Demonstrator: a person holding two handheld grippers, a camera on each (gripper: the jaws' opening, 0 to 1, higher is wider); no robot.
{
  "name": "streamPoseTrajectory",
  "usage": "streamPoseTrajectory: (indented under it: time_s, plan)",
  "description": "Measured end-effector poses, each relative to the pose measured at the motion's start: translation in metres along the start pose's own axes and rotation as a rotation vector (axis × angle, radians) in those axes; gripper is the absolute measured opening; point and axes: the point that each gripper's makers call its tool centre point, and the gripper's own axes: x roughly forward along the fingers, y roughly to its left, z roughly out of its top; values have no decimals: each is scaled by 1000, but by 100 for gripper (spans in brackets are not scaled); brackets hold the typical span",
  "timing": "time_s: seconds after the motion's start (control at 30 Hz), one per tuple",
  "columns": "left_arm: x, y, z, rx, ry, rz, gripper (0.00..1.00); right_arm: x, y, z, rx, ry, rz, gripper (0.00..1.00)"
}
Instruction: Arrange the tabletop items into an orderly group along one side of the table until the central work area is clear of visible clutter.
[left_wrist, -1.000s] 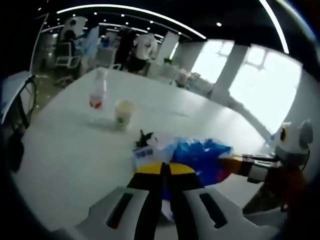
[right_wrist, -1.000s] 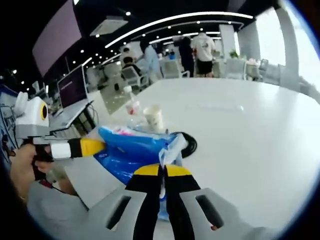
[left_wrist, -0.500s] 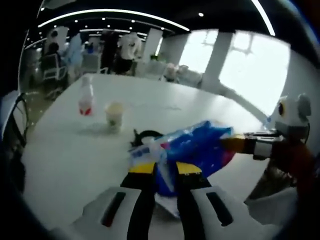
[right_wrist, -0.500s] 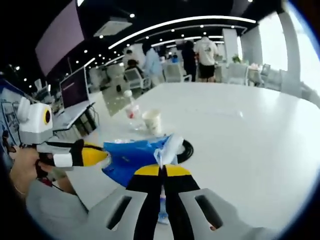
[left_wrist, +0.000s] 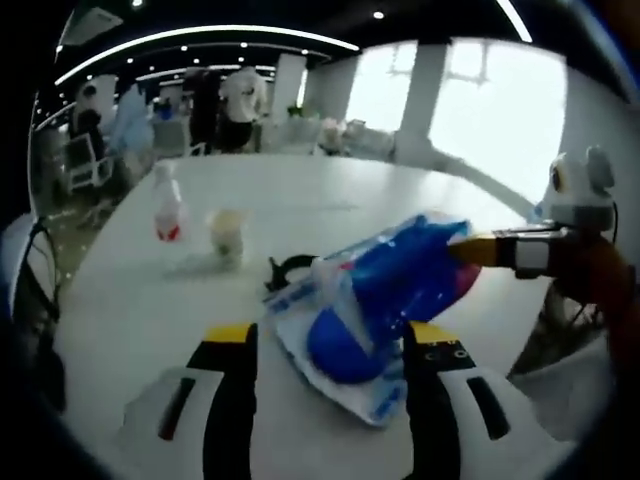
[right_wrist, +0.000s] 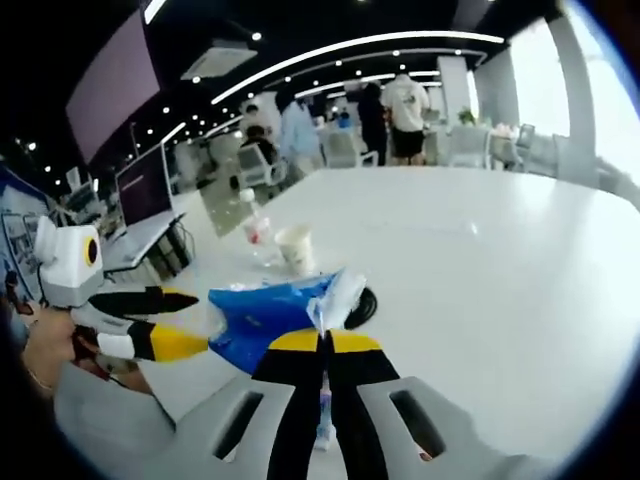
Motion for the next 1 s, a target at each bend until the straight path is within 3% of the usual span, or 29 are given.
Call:
streamPoseTrajectory:
  time_s: [0.47,1.0]
  plan:
    - [1,7,2,81,-9,-14,98,3,-25,19,-14,-49,12,1]
    - [7,8,-4,105,-5,-63,99,21,-66,19,19,-23,-20,1]
